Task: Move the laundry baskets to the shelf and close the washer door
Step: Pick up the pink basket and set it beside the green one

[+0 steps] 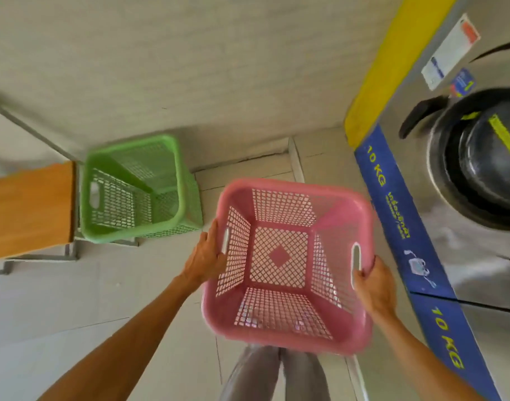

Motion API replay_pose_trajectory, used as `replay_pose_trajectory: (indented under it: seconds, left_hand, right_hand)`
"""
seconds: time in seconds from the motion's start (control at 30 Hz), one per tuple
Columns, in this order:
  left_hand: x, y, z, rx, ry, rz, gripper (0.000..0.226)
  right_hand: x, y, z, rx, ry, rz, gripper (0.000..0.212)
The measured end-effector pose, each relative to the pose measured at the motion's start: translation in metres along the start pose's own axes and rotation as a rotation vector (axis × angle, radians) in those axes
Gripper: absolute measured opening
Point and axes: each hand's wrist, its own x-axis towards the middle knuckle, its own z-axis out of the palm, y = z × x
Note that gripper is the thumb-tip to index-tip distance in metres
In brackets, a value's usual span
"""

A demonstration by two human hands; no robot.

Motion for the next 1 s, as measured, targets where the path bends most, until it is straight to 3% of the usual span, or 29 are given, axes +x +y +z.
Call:
replay_pose_trajectory:
  seconds: [0.07, 0.2, 0.37, 0.5, 0.7, 1.0]
  left_hand:
    - [0.028, -0.018, -0.016, 0.005, 0.0, -0.003, 0.096]
    - [0.09, -0.042, -0.041, -0.046, 0.011, -0.056, 0.075]
    - [0.146, -0.036, -0.066, -0.017, 0.011, -0.145, 0.091]
    - [0.22, -0.073, -0.047, -0.06, 0.003, -0.227, 0.094]
    - [0.287, -0.078, -0.052, -0.074, -0.037, -0.229, 0.109]
    - [0.333, -0.089, -0.056, -0.182, -0.002, -0.247, 0.082]
  right_hand:
    - [0.036, -0.032, 0.015, -0.034, -0.047, -0.041, 0.025]
    - [0.099, -0.105, 0.029, -0.052, -0.112, -0.125, 0.028]
    - [0.17, -0.175, 0.053, -0.088, -0.178, -0.18, 0.026]
    - [0.238, -0.214, 0.086, -0.092, -0.319, -0.209, 0.027]
    - [0.311, -0.253, 0.134, -0.115, -0.466, -0.248, 0.028]
    - [0.358, -0.273, 0.173, -0.202, -0.471, -0.239, 0.032]
